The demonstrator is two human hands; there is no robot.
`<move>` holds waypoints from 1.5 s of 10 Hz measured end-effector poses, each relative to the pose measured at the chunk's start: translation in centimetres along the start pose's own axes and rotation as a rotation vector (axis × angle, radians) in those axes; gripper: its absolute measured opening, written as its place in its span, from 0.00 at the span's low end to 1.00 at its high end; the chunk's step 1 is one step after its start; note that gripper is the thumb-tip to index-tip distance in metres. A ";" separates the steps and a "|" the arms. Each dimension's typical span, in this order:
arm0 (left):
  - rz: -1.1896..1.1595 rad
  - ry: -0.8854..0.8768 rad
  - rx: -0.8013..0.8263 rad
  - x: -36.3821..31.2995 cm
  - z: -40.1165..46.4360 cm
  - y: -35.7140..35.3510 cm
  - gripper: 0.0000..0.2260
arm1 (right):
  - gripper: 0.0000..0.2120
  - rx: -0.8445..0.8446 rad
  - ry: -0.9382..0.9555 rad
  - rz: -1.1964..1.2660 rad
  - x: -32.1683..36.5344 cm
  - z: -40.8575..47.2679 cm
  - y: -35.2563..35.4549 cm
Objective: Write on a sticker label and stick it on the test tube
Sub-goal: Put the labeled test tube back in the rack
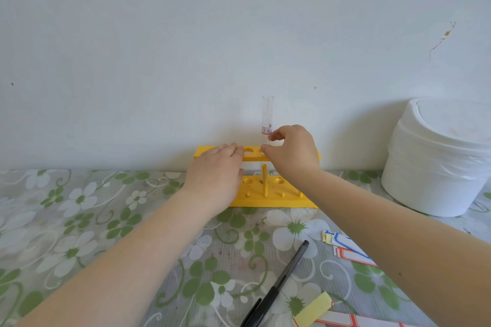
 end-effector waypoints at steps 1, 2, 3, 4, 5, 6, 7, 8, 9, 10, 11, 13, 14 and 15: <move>0.003 0.000 0.003 0.0 0.0 0.0 0.23 | 0.13 -0.002 0.002 -0.007 0.0 -0.1 0.0; 0.004 -0.002 -0.002 0.0 0.0 0.0 0.23 | 0.13 0.001 -0.004 -0.015 0.1 -0.1 0.1; 0.008 -0.002 -0.001 0.0 0.0 0.0 0.23 | 0.13 0.006 -0.009 -0.030 0.1 -0.2 0.2; 0.007 0.001 0.008 0.1 0.0 -0.1 0.23 | 0.14 0.013 -0.009 -0.042 0.1 -0.2 0.3; 0.007 0.000 0.014 0.1 0.0 -0.1 0.23 | 0.16 0.020 -0.011 -0.047 0.1 -0.2 0.5; 0.017 0.002 0.026 0.0 0.0 -0.1 0.24 | 0.16 0.023 -0.020 -0.049 0.0 -0.3 0.8; 0.039 0.014 0.048 -0.1 -0.2 -0.3 0.25 | 0.16 0.020 -0.019 -0.057 -0.1 -0.5 1.3; 0.049 0.034 0.062 -0.1 -0.4 -0.4 0.26 | 0.16 0.019 -0.012 -0.063 -0.2 -0.6 2.0; 0.038 0.041 0.049 -0.3 -0.7 0.0 0.27 | 0.15 0.008 -0.001 -0.063 -0.1 -0.8 2.7; 0.021 0.042 0.031 -0.5 -1.1 0.6 0.27 | 0.14 0.004 0.002 -0.060 -0.1 -1.2 3.4; 0.016 0.034 0.027 -0.7 -1.8 1.2 0.27 | 0.14 0.004 0.009 -0.054 -0.1 -1.7 4.1; -0.004 0.018 0.021 -1.6 -3.6 2.4 0.26 | 0.11 0.050 0.023 -0.028 0.1 -3.6 5.4; -0.018 0.000 0.033 -2.4 -4.8 3.0 0.25 | 0.09 0.115 0.023 -0.022 -0.1 -5.1 6.2; -0.033 -0.009 0.042 -3.1 -6.0 3.4 0.23 | 0.06 0.172 0.042 -0.003 -0.6 -6.6 6.9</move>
Point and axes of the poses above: each hand's wrist, its own z-axis towards the middle knuckle, its own y-axis out of the back of the hand, x = y × z, the point moved 2 cm from there along z, towards the middle knuckle, and after that the axes turned 5 degrees about -y, right-handed, at the moved point
